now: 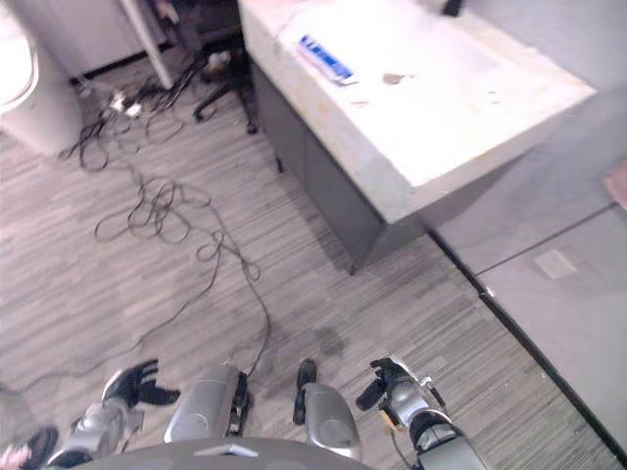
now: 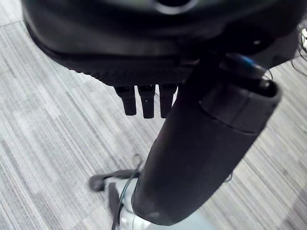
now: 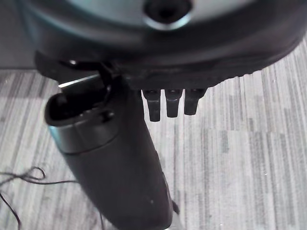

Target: Organize the bathroom.

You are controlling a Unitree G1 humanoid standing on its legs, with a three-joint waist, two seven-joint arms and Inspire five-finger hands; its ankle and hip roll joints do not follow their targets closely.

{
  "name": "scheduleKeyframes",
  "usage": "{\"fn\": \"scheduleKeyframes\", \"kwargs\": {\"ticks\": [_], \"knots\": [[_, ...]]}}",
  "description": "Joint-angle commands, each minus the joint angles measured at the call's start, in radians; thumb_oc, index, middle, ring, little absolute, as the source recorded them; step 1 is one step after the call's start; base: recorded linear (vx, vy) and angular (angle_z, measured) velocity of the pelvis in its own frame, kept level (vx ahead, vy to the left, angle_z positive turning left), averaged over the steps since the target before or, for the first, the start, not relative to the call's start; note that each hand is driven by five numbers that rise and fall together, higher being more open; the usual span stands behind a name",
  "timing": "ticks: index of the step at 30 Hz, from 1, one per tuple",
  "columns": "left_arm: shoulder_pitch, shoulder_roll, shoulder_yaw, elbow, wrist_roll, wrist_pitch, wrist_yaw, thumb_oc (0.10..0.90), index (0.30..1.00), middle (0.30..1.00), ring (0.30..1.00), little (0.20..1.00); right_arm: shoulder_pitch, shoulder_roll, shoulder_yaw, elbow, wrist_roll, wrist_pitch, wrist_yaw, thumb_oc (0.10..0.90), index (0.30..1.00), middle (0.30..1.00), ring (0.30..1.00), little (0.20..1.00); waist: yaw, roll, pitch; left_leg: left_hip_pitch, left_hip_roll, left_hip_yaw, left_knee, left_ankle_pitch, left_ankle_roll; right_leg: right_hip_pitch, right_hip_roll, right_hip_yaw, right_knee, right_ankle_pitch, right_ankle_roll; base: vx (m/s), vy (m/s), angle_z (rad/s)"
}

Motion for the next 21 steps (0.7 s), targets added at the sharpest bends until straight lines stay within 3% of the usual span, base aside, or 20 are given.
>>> {"fn": "scheduleKeyframes", "kwargs": {"ticks": [1,4,6,7,9,10,13,16,17,18,20,21], "knots": [[-0.039,0.039,0.001,-0.068,0.012,-0.037,0.017,0.800,0.900,0.900,0.900,0.900,0.016,-0.092,0.008,-0.012,0.049,0.021,-0.020,0.800,0.900,0.900,0.900,0.900,-0.009,0.043,0.036,0.142,0.037,-0.049,-0.224,0.076,-0.006,0.064,-0.048,0.074,-0.037,-0.044,0.113,0.34,0.306,-0.74],[-0.031,0.045,-0.012,-0.096,0.025,-0.015,0.009,0.800,0.900,0.900,0.900,0.900,0.023,-0.095,0.009,-0.015,0.086,0.033,-0.039,0.800,0.900,0.900,0.900,0.900,0.012,0.074,0.048,0.117,0.032,-0.118,-0.359,0.107,-0.031,0.100,-0.037,0.125,-0.047,-0.054,0.134,0.25,0.200,-0.47],[-0.027,0.049,-0.025,-0.106,0.026,-0.006,0.001,0.800,0.900,0.900,0.900,0.900,0.026,-0.099,0.001,-0.018,0.085,0.041,-0.045,0.800,0.900,0.900,0.900,0.900,0.019,0.085,0.062,0.099,0.005,-0.155,-0.351,0.098,-0.029,0.114,-0.049,0.158,-0.038,-0.064,0.147,0.21,0.276,-0.96],[-0.027,0.050,-0.028,-0.107,0.029,-0.005,-0.001,0.800,0.900,0.900,0.900,0.900,0.026,-0.100,-0.001,-0.018,0.095,0.045,-0.052,0.800,0.900,0.900,0.900,0.900,0.018,0.085,0.063,0.096,-0.003,-0.156,-0.338,0.087,-0.026,0.113,-0.054,0.164,-0.036,-0.063,0.151,0.15,0.343,-0.87],[-0.050,0.057,-0.044,-0.098,0.027,0.021,-0.025,0.800,0.900,0.900,0.900,0.900,0.023,-0.099,-0.011,-0.017,0.070,0.054,-0.049,0.800,0.900,0.900,0.900,0.900,-0.001,0.082,0.064,0.111,-0.052,-0.116,-0.238,-0.008,-0.008,0.078,-0.100,0.180,0.001,-0.050,0.171,0.12,0.416,-1.13],[-0.050,0.057,-0.044,-0.098,0.027,0.021,-0.025,0.800,0.900,0.900,0.900,0.900,0.023,-0.099,-0.011,-0.017,0.070,0.054,-0.049,0.800,0.900,0.900,0.900,0.900,-0.001,0.082,0.064,0.111,-0.052,-0.116,-0.238,-0.008,-0.008,0.078,-0.100,0.180,0.001,-0.050,0.171,0.19,0.456,-1.24],[-0.045,0.069,-0.055,-0.070,-0.016,0.003,-0.012,0.800,0.900,0.900,0.900,0.900,0.056,-0.100,-0.034,-0.023,0.060,0.046,-0.034,0.800,0.900,0.900,0.900,0.900,-0.011,0.082,0.090,0.132,-0.115,-0.092,-0.187,-0.055,0.027,0.046,-0.160,0.162,0.057,-0.001,0.207,0.12,0.372,-1.02],[-0.030,0.075,-0.045,-0.077,-0.026,-0.002,-0.009,0.800,0.900,0.900,0.900,0.900,0.076,-0.103,-0.042,-0.026,0.076,0.042,-0.037,0.800,0.900,0.900,0.900,0.900,-0.005,0.085,0.101,0.155,-0.130,-0.073,-0.197,-0.065,0.047,0.025,-0.192,0.146,0.086,0.037,0.216,0.03,0.255,-1.03],[0.007,0.087,-0.012,-0.083,-0.031,-0.015,-0.013,0.800,0.900,0.900,0.900,0.900,0.092,-0.109,-0.059,-0.035,0.029,0.037,-0.027,0.800,0.900,0.900,0.900,0.900,0.015,0.091,0.115,0.187,-0.136,-0.003,-0.222,-0.085,0.068,-0.010,-0.256,0.051,0.153,0.103,0.222,0.02,0.389,-0.32],[0.040,0.093,0.019,-0.098,-0.039,-0.012,-0.012,0.800,0.900,0.900,0.900,0.900,0.099,-0.116,-0.065,-0.046,0.007,0.039,-0.013,0.800,0.900,0.900,0.900,0.900,0.036,0.092,0.120,0.218,-0.135,0.071,-0.250,-0.090,0.076,-0.020,-0.274,-0.049,0.188,0.122,0.230,0.03,0.410,-0.53],[0.065,0.096,0.048,-0.108,-0.033,-0.004,-0.005,0.800,0.900,0.900,0.900,0.900,0.103,-0.121,-0.066,-0.058,-0.018,0.039,0.004,0.800,0.900,0.900,0.900,0.900,0.045,0.089,0.117,0.251,-0.128,0.130,-0.280,-0.091,0.075,-0.015,-0.248,-0.131,0.172,0.092,0.235,0.08,0.114,-2.16],[0.080,0.100,0.061,-0.116,-0.027,0.001,0.001,0.800,0.900,0.900,0.900,0.900,0.106,-0.124,-0.064,-0.068,-0.015,0.045,0.015,0.800,0.900,0.900,0.900,0.900,0.039,0.076,0.112,0.265,-0.133,0.153,-0.282,-0.100,0.067,-0.023,-0.193,-0.164,0.117,0.073,0.232,0.11,-0.031,-2.09]]}}
